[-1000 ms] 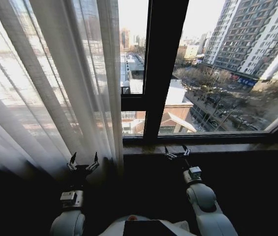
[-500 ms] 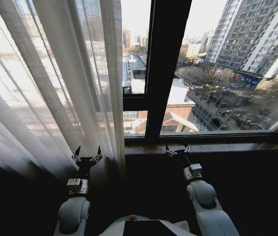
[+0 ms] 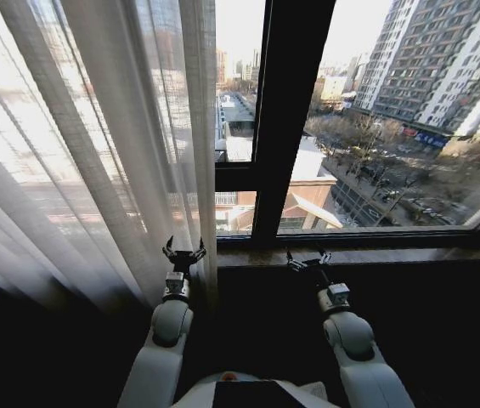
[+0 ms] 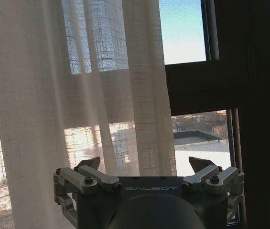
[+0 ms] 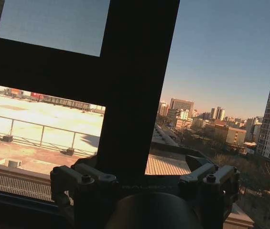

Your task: Open the curtains by pulling them apart, changing their state from closed to fully open.

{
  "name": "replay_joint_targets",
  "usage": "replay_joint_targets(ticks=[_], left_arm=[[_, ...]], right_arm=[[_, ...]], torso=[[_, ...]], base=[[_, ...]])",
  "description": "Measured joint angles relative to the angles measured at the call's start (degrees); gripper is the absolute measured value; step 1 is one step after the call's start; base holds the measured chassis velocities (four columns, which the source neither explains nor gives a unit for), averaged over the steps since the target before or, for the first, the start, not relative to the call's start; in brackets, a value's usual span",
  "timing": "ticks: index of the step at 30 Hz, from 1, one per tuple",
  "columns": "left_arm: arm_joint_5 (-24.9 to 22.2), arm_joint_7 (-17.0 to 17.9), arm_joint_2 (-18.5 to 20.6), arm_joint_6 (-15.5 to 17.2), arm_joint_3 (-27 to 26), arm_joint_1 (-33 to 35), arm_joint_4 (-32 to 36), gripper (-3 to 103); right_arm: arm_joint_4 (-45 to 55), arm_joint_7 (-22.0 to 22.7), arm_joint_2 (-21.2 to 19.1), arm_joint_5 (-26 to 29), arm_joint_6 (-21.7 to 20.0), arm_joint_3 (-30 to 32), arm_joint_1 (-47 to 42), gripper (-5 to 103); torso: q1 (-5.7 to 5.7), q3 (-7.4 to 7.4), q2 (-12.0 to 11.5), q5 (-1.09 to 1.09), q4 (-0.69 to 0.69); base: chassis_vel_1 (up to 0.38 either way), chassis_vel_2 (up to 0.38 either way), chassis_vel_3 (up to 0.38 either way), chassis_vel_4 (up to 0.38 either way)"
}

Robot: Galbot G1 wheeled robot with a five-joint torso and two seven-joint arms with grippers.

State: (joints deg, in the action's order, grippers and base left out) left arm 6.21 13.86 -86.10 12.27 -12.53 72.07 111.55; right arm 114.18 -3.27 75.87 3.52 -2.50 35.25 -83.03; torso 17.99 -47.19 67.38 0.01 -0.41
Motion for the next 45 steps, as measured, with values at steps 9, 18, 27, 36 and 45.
replay_joint_targets(ticks=[9,18,27,36,45], left_arm=[[-1.1,3.8,0.0,0.7,3.8,-9.5,-8.9,100],[-3.0,7.7,-0.8,1.6,4.0,-14.9,-13.0,100],[-6.0,9.5,0.0,3.2,3.5,-19.0,-15.4,100],[-8.2,10.9,-0.1,5.0,3.5,-20.7,-16.2,76],[-8.7,11.0,0.9,5.3,2.3,-20.6,-15.1,38]], right_arm=[[-2.1,0.1,0.2,-0.1,1.0,0.0,0.5,100],[-3.9,1.5,0.2,-0.1,1.5,0.2,1.5,100],[-4.1,1.8,0.5,-0.1,1.5,0.0,1.7,100],[-4.0,1.9,0.4,-0.1,1.5,0.0,1.7,100],[-3.7,1.9,0.4,-0.1,1.5,0.0,1.9,100]], torso=[[0.01,0.0,0.0,0.01,-0.03],[0.01,0.0,0.0,0.0,-0.02],[0.01,0.0,0.0,-0.01,-0.02],[0.0,0.0,0.0,0.0,-0.02],[0.0,0.0,0.0,-0.01,-0.02]], base=[[0.0,0.0,0.0,0.0],[0.0,0.0,0.0,0.0],[0.0,0.0,0.0,0.0],[0.0,0.0,0.0,0.0],[0.0,0.0,0.0,0.0]])
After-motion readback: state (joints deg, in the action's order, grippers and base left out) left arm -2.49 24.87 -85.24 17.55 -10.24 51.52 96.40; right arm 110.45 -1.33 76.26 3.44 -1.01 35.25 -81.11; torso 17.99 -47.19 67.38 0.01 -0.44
